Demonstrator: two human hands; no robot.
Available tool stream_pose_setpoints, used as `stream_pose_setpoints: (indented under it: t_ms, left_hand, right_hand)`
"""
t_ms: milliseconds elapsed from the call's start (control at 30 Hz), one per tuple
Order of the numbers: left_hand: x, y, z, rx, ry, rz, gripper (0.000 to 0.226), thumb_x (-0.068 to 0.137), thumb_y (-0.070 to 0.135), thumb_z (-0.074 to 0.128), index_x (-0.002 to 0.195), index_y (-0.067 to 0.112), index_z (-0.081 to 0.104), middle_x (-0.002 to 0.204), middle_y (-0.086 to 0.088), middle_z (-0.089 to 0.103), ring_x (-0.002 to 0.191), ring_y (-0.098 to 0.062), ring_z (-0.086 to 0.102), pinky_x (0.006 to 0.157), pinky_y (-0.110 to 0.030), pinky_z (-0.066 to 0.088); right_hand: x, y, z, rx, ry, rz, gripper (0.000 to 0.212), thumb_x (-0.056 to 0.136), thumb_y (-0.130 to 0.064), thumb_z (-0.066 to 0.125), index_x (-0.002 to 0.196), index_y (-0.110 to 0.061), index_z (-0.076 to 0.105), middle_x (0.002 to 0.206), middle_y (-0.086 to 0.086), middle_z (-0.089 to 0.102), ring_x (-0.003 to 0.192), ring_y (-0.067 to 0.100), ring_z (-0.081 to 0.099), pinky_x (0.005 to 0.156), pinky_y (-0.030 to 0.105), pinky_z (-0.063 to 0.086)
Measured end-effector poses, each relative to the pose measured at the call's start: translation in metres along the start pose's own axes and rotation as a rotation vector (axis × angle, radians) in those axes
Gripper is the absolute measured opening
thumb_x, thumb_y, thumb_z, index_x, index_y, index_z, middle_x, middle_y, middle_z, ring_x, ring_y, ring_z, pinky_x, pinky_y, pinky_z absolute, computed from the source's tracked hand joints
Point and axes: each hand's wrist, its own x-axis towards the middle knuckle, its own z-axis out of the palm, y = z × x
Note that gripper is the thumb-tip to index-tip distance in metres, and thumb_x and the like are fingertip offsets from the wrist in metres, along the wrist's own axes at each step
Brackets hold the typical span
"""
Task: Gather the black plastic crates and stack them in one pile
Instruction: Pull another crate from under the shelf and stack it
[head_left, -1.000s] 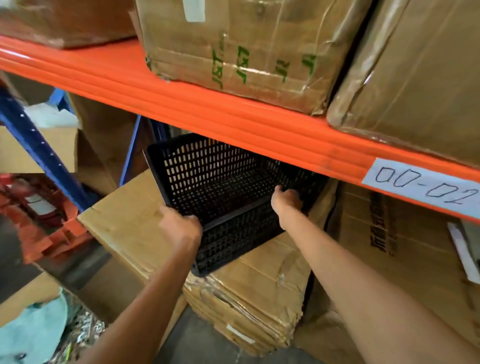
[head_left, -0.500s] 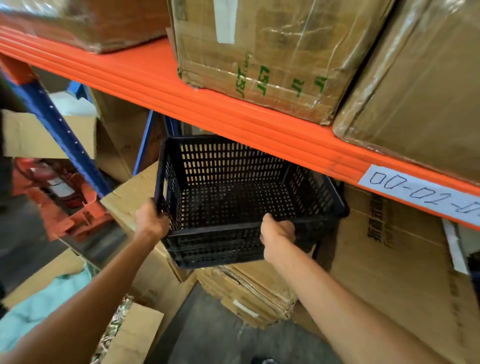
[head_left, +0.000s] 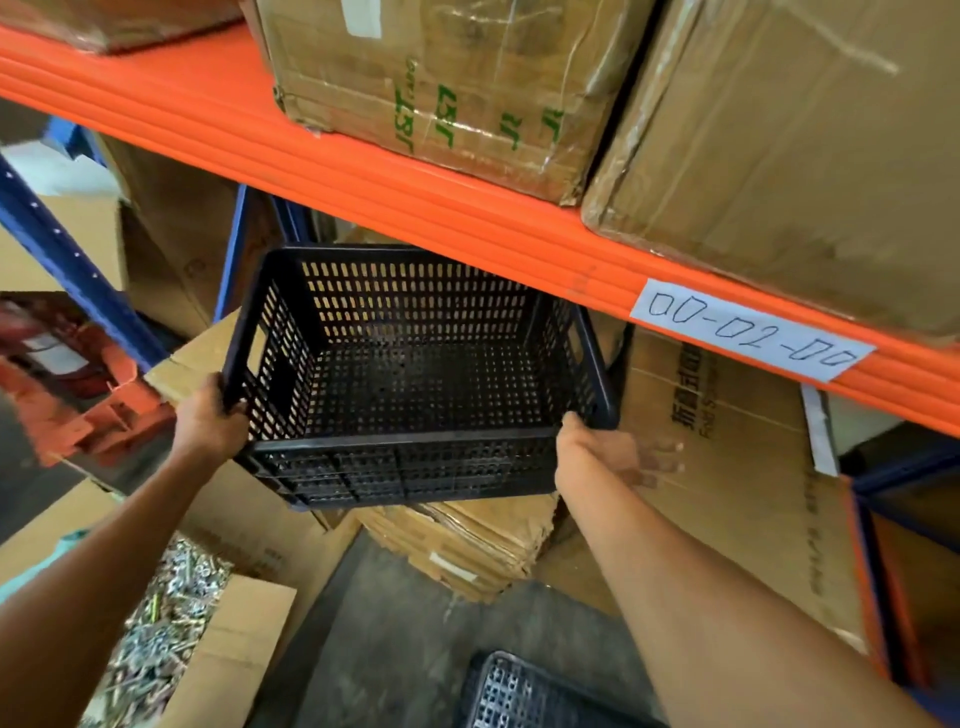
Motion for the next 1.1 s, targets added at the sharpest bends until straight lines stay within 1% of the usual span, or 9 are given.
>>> stream_pose_setpoints:
  t_ms: [100,167,267,333,400,500,633,867,1100]
  left_hand:
    - [0.005,0.002,-0.001,0.039,-0.047,0.008,0.030,0.085,-0.001,0.054,0.114,-0.003,0.048,0.105,-0.033,0.059,0.095,-0.043,0.056,0.076,-0.042,0.041]
    - [0.013,0.007,-0.005,0.101,-0.088,0.014,0.033,0.081,-0.005,0.057,0.112,-0.005,0.047,0.104,-0.034,0.058,0.094,-0.043,0.056,0.072,-0.037,0.037]
    - [0.038,0.025,-0.013,0.165,-0.142,0.023,0.045,0.074,0.001,0.070,0.116,-0.002,0.053,0.109,-0.030,0.062,0.101,-0.042,0.060,0.073,-0.035,0.040]
    - [0.055,0.038,-0.013,0.175,-0.152,0.011,0.055,0.075,0.013,0.075,0.123,0.000,0.052,0.117,-0.027,0.062,0.108,-0.040,0.059,0.081,-0.038,0.045]
    - [0.064,0.045,-0.004,0.139,-0.128,0.001,0.059,0.079,0.017,0.074,0.129,0.001,0.047,0.122,-0.028,0.059,0.113,-0.041,0.057,0.087,-0.040,0.045]
    - [0.064,0.039,0.007,0.133,-0.018,0.015,0.047,0.083,0.015,0.067,0.125,0.006,0.048,0.108,-0.027,0.062,0.099,-0.041,0.060,0.074,-0.038,0.041]
    - [0.051,0.036,0.001,0.102,-0.064,0.037,0.043,0.082,0.008,0.064,0.123,0.003,0.052,0.110,-0.026,0.061,0.104,-0.041,0.059,0.078,-0.038,0.045]
    - [-0.009,0.015,-0.037,0.042,0.080,0.089,0.028,0.079,0.006,0.058,0.106,0.010,0.066,0.103,-0.025,0.068,0.101,-0.041,0.063,0.091,-0.043,0.050]
    - [-0.120,0.007,-0.085,0.099,0.066,0.187,0.021,0.080,0.009,0.060,0.100,0.007,0.067,0.099,-0.023,0.070,0.098,-0.039,0.065,0.087,-0.041,0.050]
  right_hand:
    - [0.038,-0.011,-0.016,-0.379,0.002,-0.416,0.105,0.069,-0.048,0.077,0.151,-0.011,0.024,0.153,0.020,0.035,0.140,0.038,0.035,0.110,0.052,0.036]
    - [0.059,-0.030,-0.028,-0.631,-0.013,-0.725,0.115,0.069,-0.042,0.081,0.155,-0.020,0.008,0.154,0.018,0.033,0.140,0.036,0.036,0.107,0.048,0.040]
    - [0.080,-0.058,-0.030,-0.801,-0.267,-0.886,0.131,0.068,-0.033,0.085,0.154,-0.024,-0.014,0.161,0.015,0.017,0.141,0.035,0.035,0.103,0.045,0.046]
    - [0.093,-0.071,-0.018,-0.766,-0.377,-0.897,0.120,0.074,-0.031,0.081,0.156,-0.020,-0.005,0.161,0.012,0.019,0.143,0.033,0.032,0.107,0.043,0.041]
    - [0.102,-0.081,-0.002,-0.472,-0.468,-0.789,0.087,0.086,-0.029,0.071,0.153,-0.009,0.020,0.154,0.013,0.033,0.139,0.033,0.037,0.108,0.040,0.039]
    - [0.111,-0.080,0.021,-0.147,-0.506,-0.647,0.038,0.094,-0.025,0.060,0.126,-0.006,0.055,0.124,0.017,0.059,0.112,0.031,0.057,0.087,0.033,0.042]
    - [0.108,-0.070,0.016,-0.060,-0.558,-0.647,0.041,0.093,-0.013,0.060,0.134,-0.012,0.054,0.129,0.011,0.061,0.109,0.024,0.057,0.087,0.026,0.038]
    - [0.067,-0.026,-0.047,0.181,-0.626,-0.593,0.050,0.093,0.000,0.056,0.138,-0.021,0.053,0.132,0.005,0.059,0.119,0.021,0.055,0.093,0.028,0.040]
    - [0.019,0.086,-0.150,0.240,-0.570,-0.481,0.041,0.093,-0.007,0.059,0.134,-0.016,0.057,0.120,0.002,0.063,0.102,0.021,0.055,0.085,0.029,0.039]
